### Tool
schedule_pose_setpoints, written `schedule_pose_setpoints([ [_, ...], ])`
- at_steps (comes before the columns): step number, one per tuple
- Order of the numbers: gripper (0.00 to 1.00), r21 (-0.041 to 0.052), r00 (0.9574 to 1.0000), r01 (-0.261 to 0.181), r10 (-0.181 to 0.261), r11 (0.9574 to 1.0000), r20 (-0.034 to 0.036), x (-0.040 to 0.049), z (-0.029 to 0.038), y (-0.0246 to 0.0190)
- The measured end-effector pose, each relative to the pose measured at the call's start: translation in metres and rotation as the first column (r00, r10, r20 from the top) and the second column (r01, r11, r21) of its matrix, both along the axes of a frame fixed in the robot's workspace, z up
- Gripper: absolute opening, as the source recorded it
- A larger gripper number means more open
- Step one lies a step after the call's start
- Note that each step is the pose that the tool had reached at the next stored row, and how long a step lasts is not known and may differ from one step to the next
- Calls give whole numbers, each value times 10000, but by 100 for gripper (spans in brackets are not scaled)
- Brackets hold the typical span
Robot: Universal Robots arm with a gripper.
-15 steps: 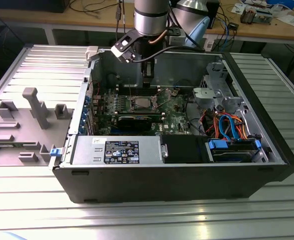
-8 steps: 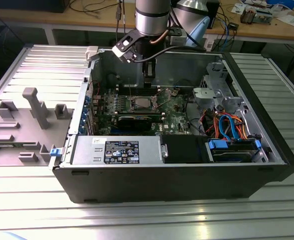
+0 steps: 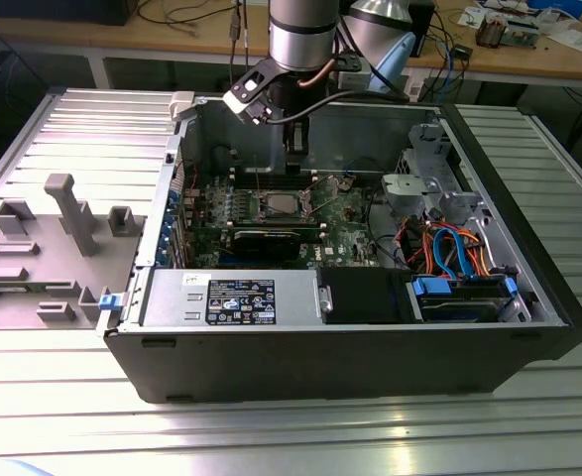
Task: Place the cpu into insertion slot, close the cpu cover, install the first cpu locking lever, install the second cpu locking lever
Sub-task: 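Close the cpu cover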
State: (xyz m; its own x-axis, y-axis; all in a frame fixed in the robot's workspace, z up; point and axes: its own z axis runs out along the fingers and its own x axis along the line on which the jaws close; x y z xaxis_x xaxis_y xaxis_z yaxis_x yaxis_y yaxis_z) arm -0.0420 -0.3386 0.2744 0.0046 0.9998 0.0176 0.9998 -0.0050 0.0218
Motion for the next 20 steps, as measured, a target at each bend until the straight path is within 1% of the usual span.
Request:
schedule_pose_setpoints([
  [8, 11, 1, 10000, 1, -1, 10000, 1, 22, 0, 0],
  [10, 11, 0, 10000, 0, 0, 10000, 0, 23, 20, 0],
  [11, 11, 1, 10000, 0, 0, 10000, 1, 23, 47, 0],
  [20, 11, 0, 10000, -1, 1, 10000, 0, 30, 55, 0],
])
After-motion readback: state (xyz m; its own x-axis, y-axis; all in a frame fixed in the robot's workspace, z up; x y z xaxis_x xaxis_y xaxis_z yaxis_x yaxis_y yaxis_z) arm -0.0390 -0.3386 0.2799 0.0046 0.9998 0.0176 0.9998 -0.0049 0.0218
